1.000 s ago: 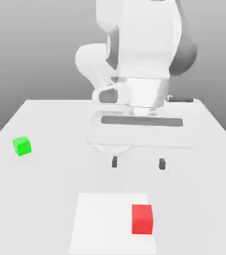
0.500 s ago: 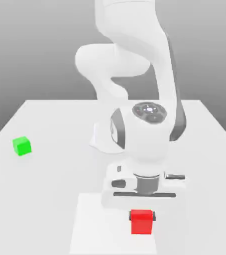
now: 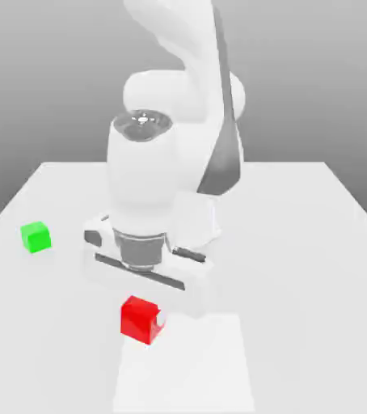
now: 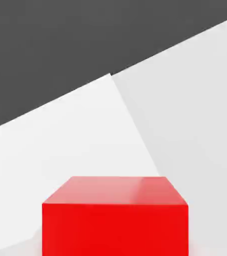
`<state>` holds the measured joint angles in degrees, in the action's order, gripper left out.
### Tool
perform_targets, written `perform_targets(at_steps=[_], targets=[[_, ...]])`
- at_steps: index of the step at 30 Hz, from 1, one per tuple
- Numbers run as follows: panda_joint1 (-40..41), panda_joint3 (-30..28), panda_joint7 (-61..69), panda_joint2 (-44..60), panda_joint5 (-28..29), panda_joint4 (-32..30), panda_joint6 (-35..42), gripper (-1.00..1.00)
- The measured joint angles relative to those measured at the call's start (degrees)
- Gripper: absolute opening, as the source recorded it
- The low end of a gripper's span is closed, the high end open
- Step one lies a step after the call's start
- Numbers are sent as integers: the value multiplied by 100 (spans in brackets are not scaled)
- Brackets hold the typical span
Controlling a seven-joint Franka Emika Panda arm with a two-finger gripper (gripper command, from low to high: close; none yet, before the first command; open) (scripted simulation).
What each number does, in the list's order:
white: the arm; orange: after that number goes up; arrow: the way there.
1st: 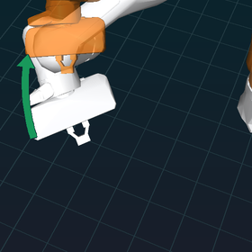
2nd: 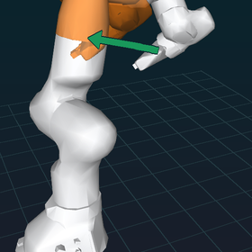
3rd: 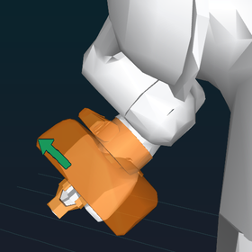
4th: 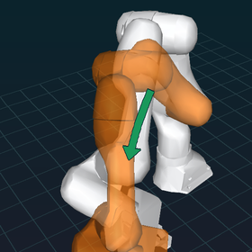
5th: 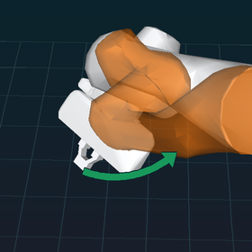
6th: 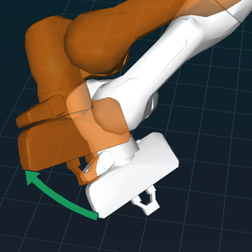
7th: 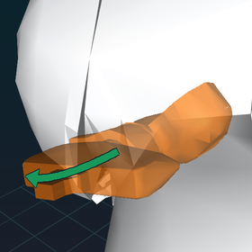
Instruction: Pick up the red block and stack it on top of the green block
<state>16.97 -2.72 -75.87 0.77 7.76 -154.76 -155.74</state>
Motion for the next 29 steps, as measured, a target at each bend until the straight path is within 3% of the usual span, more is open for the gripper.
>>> perform_targets(at_steps=[17, 22, 26, 27, 29], targets=[[3670, -2091, -3568, -1252, 495, -900, 275, -100], [3886, -2482, -3568, -728, -83, -958, -281, -100], [3716, -2411, -2901, 8, -1062, -947, -937, -100], [3756, -2294, -2701, 181, -1346, -943, -1083, 100], [3756, -2294, -2701, 181, -1346, -943, -1083, 100]])
